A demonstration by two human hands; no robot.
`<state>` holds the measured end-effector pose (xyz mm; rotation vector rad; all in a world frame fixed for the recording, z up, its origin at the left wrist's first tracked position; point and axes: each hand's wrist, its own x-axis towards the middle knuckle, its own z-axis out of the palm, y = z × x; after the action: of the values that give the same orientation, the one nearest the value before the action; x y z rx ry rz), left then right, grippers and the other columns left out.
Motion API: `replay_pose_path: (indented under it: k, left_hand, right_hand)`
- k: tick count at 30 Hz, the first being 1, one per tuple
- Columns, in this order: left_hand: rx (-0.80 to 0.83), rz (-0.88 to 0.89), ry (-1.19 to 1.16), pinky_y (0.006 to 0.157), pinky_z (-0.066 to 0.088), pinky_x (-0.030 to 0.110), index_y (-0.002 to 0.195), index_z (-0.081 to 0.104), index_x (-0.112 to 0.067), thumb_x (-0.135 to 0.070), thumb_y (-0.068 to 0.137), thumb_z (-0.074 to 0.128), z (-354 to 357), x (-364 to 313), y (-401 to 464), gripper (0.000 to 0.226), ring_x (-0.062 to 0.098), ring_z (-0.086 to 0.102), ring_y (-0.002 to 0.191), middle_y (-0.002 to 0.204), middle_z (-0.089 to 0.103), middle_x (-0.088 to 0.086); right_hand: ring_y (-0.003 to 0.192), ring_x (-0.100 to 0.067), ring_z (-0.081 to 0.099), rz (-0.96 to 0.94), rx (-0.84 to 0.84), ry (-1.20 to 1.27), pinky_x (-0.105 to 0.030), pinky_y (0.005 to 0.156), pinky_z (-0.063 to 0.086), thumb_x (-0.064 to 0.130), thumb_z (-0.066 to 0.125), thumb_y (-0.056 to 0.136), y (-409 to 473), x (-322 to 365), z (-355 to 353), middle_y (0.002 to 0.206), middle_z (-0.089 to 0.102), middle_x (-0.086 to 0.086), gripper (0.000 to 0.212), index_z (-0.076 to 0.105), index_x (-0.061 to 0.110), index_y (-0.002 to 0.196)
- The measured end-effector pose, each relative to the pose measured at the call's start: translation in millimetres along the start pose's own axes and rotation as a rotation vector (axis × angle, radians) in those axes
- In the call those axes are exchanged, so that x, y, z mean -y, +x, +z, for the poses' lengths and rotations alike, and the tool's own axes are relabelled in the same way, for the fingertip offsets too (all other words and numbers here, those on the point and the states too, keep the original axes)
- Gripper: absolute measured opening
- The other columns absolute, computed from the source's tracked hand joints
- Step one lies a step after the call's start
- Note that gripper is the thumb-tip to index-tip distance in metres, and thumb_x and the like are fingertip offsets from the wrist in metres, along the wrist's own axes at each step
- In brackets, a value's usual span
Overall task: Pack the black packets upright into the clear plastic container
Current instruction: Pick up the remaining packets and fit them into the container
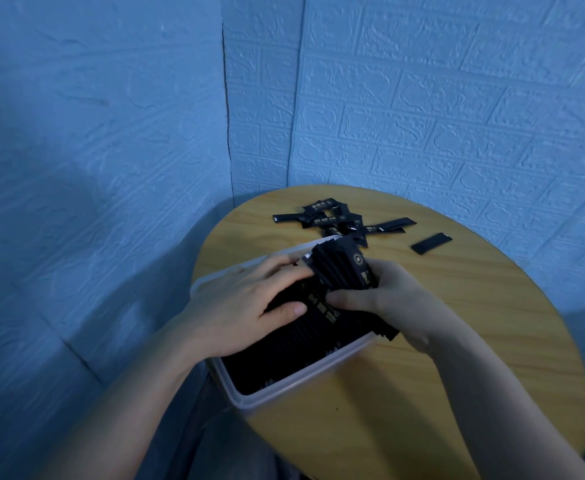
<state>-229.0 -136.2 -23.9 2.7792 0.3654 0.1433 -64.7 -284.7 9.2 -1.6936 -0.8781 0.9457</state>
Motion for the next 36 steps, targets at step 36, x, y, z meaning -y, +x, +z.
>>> replay_pose_path:
  k: [36]
  left_hand:
    - [0.079, -0.019, -0.101, 0.091, 0.046, 0.038, 0.118, 0.048, -0.054, -0.081, 0.080, 0.027, -2.4, 0.5, 12.8, 0.051, 0.002, 0.046, 0.108, 0.113, 0.030, -0.025]
  right_hand:
    - [0.079, -0.019, 0.070, -0.065, -0.138, -0.253, -0.038, 0.074, 0.059, 0.014, 0.070, 0.085, -4.3, -3.0, 1.2, 0.086, 0.073, -0.003, 0.016, 0.067, 0.017, 0.100]
